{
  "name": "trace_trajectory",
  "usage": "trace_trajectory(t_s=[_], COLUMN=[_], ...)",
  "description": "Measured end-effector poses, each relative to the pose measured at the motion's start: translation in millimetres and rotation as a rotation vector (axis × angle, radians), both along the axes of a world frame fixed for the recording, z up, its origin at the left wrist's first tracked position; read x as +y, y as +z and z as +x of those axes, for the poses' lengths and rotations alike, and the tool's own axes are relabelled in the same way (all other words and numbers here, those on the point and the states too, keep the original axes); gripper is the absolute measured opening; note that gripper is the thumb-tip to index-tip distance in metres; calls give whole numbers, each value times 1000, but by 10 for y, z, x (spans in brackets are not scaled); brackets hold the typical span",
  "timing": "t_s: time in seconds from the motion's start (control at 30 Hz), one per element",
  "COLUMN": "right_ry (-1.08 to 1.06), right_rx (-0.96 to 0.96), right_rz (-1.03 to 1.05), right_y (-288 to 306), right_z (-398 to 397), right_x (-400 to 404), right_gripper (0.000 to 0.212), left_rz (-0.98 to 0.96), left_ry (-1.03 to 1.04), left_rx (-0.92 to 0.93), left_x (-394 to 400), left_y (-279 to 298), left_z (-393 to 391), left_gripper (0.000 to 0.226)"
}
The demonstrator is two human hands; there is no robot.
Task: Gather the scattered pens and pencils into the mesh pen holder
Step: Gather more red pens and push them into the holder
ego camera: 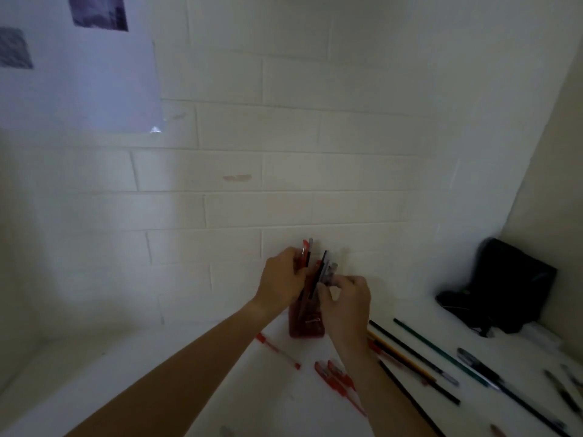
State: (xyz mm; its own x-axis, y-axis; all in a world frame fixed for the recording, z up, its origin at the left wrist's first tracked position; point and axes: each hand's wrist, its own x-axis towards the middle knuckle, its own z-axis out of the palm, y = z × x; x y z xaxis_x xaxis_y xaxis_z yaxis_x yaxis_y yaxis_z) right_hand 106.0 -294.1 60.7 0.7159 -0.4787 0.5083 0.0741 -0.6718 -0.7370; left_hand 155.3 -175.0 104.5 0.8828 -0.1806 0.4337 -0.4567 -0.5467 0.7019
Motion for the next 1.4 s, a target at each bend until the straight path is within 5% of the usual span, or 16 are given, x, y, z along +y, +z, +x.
trace_trajectory(t_s=[0.33, 0.5, 0.6, 0.73, 0.87, 1.07, 1.27, 1.4], right_ry=[27, 6, -16, 8, 195, -45, -49, 78], right_rx=[-30, 91, 115, 123, 446, 529, 493, 478], right_rz=[-40, -101, -92, -261, -472, -574, -470, -291], right_y=[46, 82, 135, 14, -299, -595, -635, -607], right_z=[18, 30, -113, -450, -687, -927, -1115, -1069], right_x=[-80, -101, -132, -119, 19, 128, 58, 78], right_gripper=[17, 26, 41, 24, 31, 41, 29, 26], left_rz=[183, 286, 228, 247, 425, 688, 542, 374], left_ry=[73, 101, 97, 120, 85, 127, 135, 242], left_rx=[-157, -185, -199, -226, -89, 192, 216, 342], left_x=[-88, -50, 36, 385, 765, 988, 781, 442], left_y=[-269, -423, -377, -514, -781, -992, -916, -856], left_z=[70, 115, -42, -347, -579, -712, -809, -857], left_gripper=[19, 40, 32, 23, 39, 57, 36, 53])
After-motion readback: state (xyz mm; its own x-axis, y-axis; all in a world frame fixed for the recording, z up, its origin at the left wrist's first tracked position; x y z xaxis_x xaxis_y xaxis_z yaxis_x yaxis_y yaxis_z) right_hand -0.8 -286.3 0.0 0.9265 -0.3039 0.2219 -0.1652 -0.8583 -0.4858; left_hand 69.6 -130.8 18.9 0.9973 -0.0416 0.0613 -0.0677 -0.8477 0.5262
